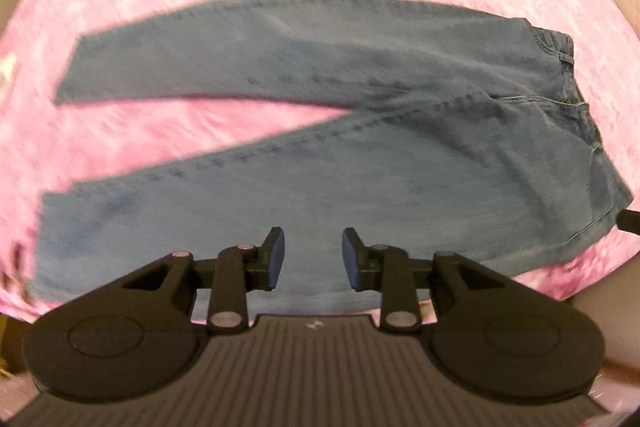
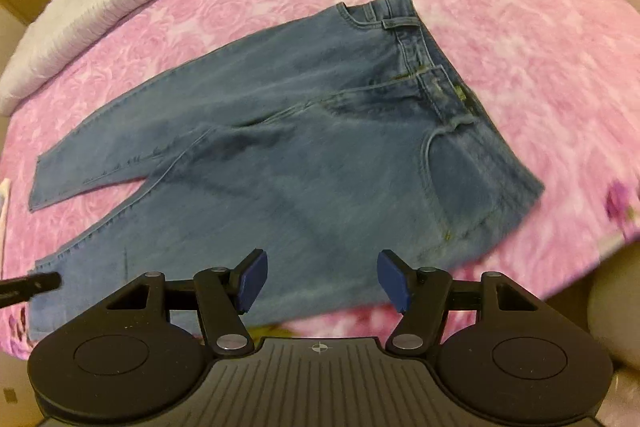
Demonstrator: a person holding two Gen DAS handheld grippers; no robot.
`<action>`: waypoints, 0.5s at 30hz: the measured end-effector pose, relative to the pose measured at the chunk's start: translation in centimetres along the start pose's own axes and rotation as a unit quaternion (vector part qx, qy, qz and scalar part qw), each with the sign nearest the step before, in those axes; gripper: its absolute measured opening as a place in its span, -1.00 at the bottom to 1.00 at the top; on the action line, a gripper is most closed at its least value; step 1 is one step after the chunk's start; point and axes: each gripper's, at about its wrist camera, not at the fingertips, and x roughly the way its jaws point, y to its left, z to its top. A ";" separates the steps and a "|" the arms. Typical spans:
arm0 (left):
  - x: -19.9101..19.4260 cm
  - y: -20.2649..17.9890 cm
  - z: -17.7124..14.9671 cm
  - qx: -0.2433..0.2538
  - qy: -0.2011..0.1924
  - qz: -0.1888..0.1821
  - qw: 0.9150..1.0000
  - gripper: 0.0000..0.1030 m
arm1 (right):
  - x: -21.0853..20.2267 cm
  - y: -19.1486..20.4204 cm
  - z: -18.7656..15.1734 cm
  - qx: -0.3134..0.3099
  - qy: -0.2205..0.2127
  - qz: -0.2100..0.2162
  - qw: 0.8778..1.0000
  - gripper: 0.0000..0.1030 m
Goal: Fold clothes
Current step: 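Open both grippers and raise them above the flattened jeans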
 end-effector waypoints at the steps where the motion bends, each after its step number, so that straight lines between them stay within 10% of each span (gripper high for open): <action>1: -0.8 0.8 0.0 0.008 -0.005 0.006 1.000 -0.48 | -0.6 0.8 -0.5 0.003 0.004 0.001 1.000 0.25; 15: -9.2 3.5 -3.6 -0.020 -0.062 0.022 0.998 -0.43 | -6.4 7.1 -2.9 -0.077 -0.022 0.001 0.997 0.25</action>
